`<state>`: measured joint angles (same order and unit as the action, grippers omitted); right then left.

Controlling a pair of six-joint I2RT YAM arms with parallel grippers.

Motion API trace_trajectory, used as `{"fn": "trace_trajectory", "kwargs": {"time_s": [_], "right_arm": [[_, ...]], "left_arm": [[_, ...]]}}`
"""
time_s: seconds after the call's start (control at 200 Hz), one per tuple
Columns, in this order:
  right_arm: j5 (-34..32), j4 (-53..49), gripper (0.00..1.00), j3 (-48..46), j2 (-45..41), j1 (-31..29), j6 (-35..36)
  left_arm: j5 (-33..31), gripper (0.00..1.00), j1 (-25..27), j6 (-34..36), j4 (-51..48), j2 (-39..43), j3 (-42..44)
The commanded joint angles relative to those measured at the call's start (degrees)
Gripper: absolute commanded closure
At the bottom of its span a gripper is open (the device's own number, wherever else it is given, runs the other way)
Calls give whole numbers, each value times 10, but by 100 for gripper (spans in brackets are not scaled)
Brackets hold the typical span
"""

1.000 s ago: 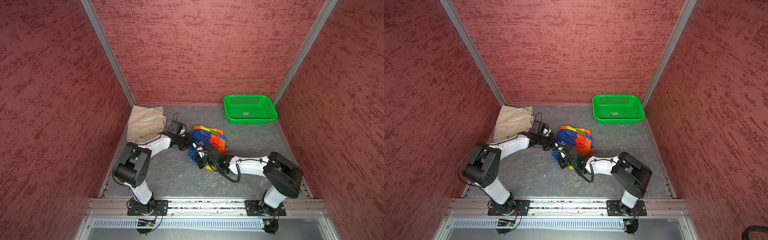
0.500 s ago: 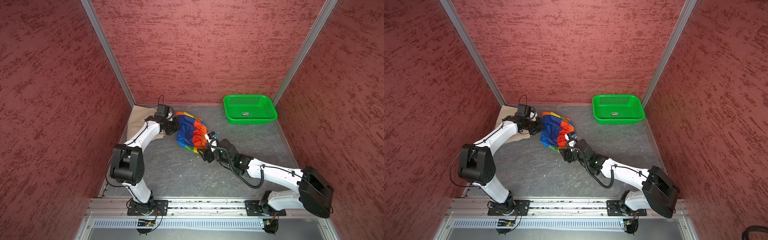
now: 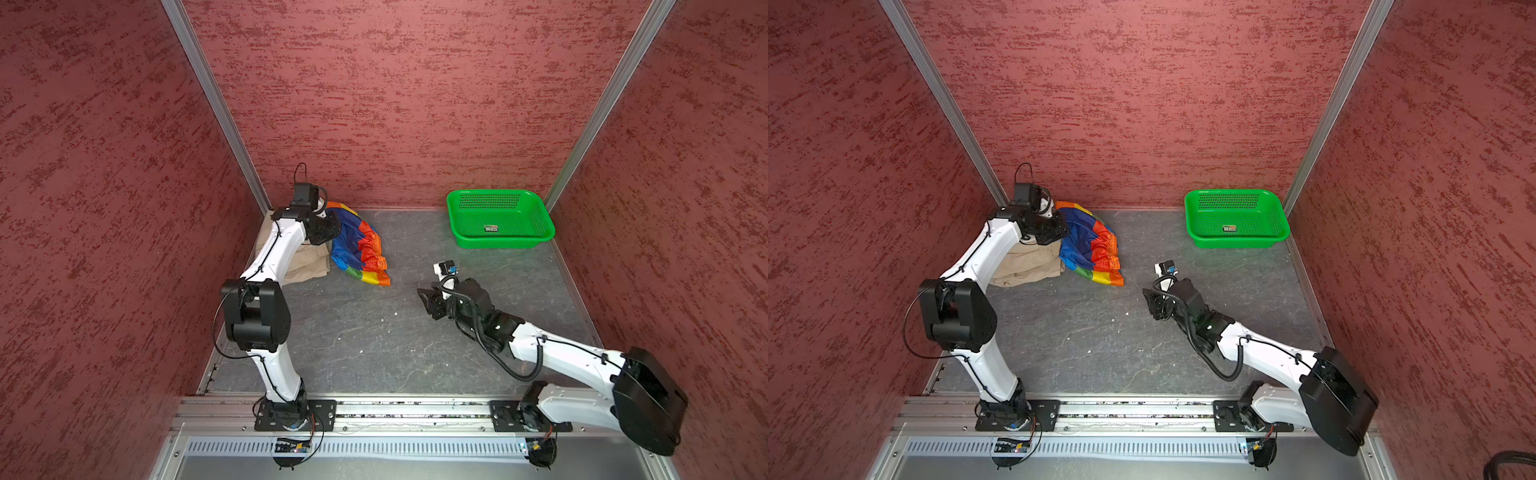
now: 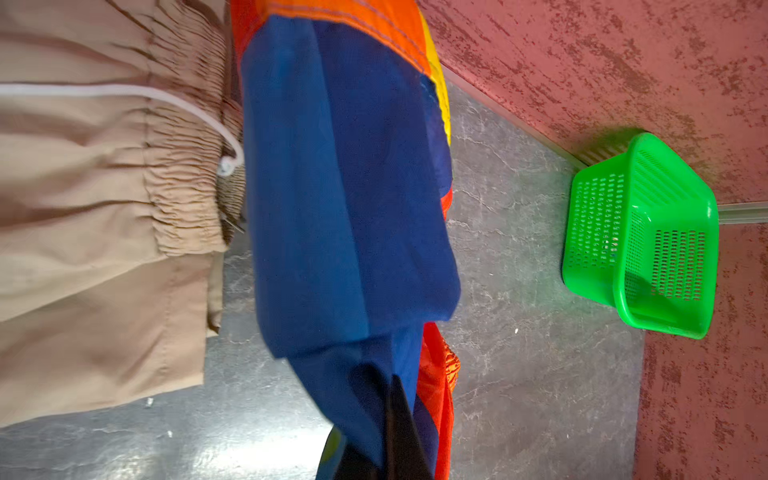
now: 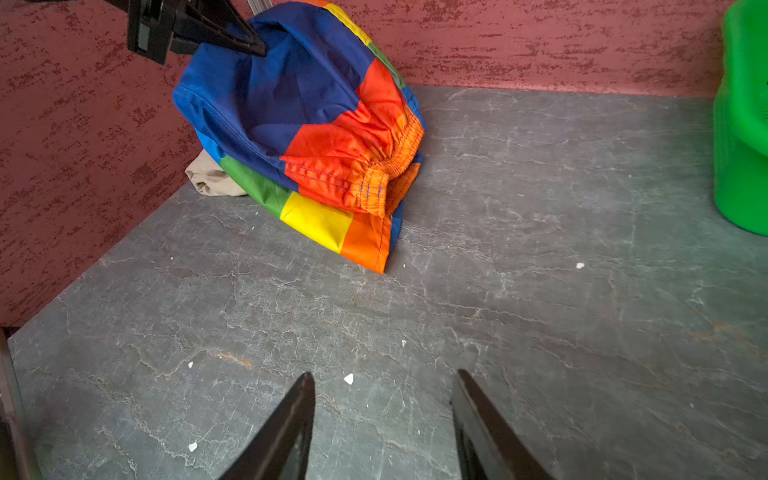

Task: Fold and stack the shorts
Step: 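Lower the rainbow bundle onto the beige shorts with the left gripper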

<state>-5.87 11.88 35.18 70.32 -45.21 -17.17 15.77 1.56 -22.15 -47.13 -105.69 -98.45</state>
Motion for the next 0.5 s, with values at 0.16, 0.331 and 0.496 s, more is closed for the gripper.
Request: {"fn": "trace_trajectory", "kwargs": {"time_s": [0.16, 0.331, 0.496], "right_arm": [[2, 35, 50, -7, 35, 8, -13], [20, 52, 51, -5, 60, 13, -27], [30, 62, 52, -4, 77, 14, -36]], "left_arm": [[4, 100, -49, 37, -41, -29, -81], [17, 100, -57, 71, -92, -50, -137], [14, 100, -66, 105, -130, -61, -168]]}}
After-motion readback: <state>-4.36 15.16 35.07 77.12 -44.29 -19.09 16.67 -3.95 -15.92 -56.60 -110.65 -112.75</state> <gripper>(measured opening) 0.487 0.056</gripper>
